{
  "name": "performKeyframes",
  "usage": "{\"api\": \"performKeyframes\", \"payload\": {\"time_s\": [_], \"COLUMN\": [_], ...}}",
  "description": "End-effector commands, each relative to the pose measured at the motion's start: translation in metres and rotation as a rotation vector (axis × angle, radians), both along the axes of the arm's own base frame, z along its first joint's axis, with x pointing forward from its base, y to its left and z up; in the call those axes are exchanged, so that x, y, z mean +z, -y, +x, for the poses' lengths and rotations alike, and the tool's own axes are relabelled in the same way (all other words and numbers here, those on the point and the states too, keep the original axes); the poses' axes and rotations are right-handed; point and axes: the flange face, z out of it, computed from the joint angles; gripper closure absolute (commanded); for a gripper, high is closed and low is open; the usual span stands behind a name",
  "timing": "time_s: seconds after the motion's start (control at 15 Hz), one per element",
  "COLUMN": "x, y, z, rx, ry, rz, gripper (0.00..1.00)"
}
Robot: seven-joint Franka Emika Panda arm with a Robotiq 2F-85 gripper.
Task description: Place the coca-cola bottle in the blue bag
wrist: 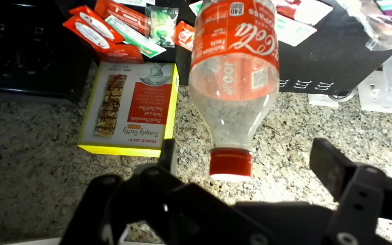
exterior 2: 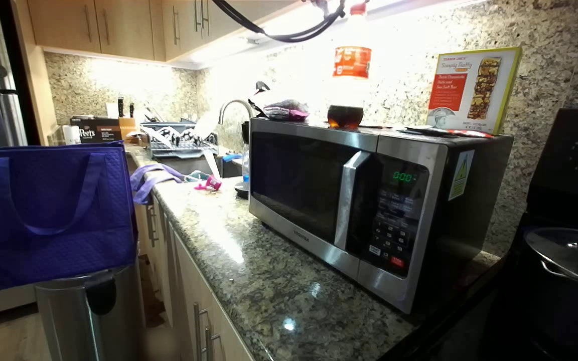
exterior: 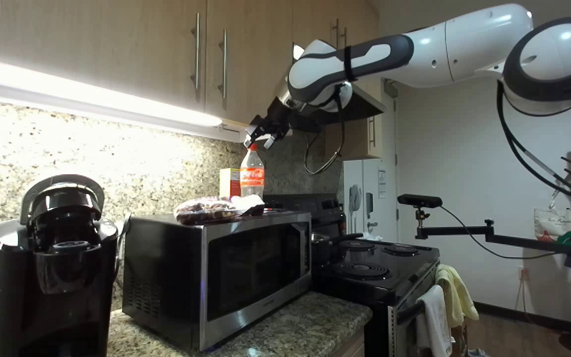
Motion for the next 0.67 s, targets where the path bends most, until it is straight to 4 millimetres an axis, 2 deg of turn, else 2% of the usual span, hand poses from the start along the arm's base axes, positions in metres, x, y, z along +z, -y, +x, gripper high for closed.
{"api": "performKeyframes", "payload": {"time_s": [0.0,0.07,0.6], "x": [-0.0019,-0.0026,-0.0023], "y": [0.0094,0.0105,0.0128], "z": [0.0163,0.0185,0.0244], "rx": [0.051,0.057,0.053], "ry": [0.032,0.030,0.044], "rz": [-0.003,-0.006,-0.004], "gripper": [0.25,0.27,0.80]}}
